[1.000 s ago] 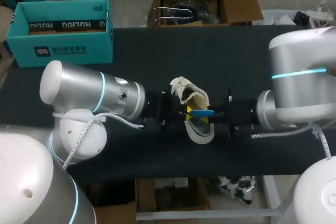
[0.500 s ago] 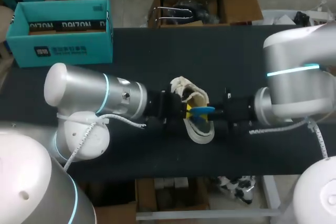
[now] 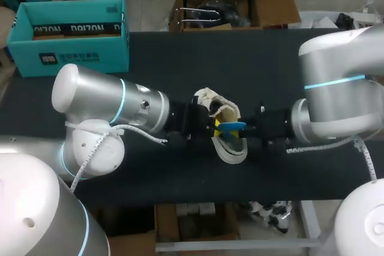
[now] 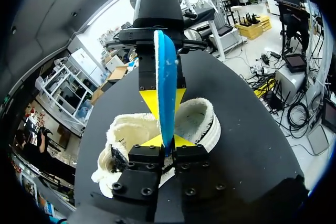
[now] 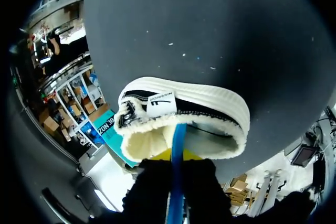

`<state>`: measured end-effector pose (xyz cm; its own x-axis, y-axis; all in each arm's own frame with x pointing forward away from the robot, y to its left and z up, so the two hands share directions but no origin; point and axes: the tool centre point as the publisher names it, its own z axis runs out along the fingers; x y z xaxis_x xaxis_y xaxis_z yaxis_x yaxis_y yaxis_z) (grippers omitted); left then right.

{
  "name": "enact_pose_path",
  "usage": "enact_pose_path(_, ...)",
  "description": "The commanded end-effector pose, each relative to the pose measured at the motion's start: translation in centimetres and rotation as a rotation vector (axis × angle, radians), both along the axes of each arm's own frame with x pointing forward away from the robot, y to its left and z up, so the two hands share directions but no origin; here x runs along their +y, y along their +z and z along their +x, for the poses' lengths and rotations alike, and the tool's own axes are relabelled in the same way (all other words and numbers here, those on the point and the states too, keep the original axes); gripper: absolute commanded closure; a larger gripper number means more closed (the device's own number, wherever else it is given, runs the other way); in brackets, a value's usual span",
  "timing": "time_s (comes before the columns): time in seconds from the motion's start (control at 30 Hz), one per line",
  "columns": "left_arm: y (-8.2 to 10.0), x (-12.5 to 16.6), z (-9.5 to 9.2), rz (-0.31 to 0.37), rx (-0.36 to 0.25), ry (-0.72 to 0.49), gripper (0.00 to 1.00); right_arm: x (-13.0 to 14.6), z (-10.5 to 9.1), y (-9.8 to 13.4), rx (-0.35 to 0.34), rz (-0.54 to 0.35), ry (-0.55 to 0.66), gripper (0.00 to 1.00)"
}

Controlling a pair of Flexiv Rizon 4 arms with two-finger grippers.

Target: Open the shoe tongue, take the insole out of the shoe, put the insole back into the shoe, and pack the shoe into the shoebox

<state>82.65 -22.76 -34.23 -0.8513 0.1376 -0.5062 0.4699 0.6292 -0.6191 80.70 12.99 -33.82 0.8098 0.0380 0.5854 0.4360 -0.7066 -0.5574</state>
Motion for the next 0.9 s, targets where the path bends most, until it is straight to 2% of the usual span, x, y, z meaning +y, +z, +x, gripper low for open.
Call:
enact_pose_path(0.03, -0.1, 0.1, 0.0, 0.006, -0.001, 0.004, 0.60, -0.3, -0.7, 0.3, -0.031, 0.010, -0.008, 1.00)
enact_pose_path(0.13, -0.2, 0.1, 0.2, 0.005, 0.001, 0.010, 0.53, -0.2, -0.8, 0.2, -0.053, 0.018, 0.005, 1.00)
enact_pose_path(0.27, -0.4, -0.1, 0.2, -0.001, -0.004, 0.021, 0.57, -0.2, -0.8, 0.0, -0.073, 0.025, 0.018, 1.00)
enact_pose_path(0.3, -0.4, -0.1, 0.3, -0.004, -0.005, 0.023, 0.66, -0.2, -0.8, -0.1, -0.087, 0.030, 0.027, 1.00)
enact_pose_path(0.4, -0.4, -0.3, 0.4, -0.016, -0.017, 0.034, 0.71, -0.3, -0.7, -0.3, -0.102, 0.033, 0.040, 1.00)
enact_pose_path(0.43, -0.4, -0.3, 0.4, -0.025, -0.023, 0.037, 0.81, -0.3, -0.7, -0.3, -0.102, 0.032, 0.040, 1.00)
enact_pose_path(0.47, -0.3, -0.4, 0.3, -0.028, -0.024, 0.038, 1.00, -0.3, -0.6, -0.4, -0.104, 0.029, 0.041, 1.00)
enact_pose_path(0.73, -0.1, -0.4, 0.6, -0.024, -0.067, 0.051, 1.00, -0.2, 0.1, -0.3, -0.137, 0.001, 0.057, 1.00)
enact_pose_path(0.9, -0.6, -0.3, 1.0, -0.009, -0.084, 0.067, 1.00, 0.0, 1.0, -0.9, -0.126, -0.014, 0.057, 1.00)
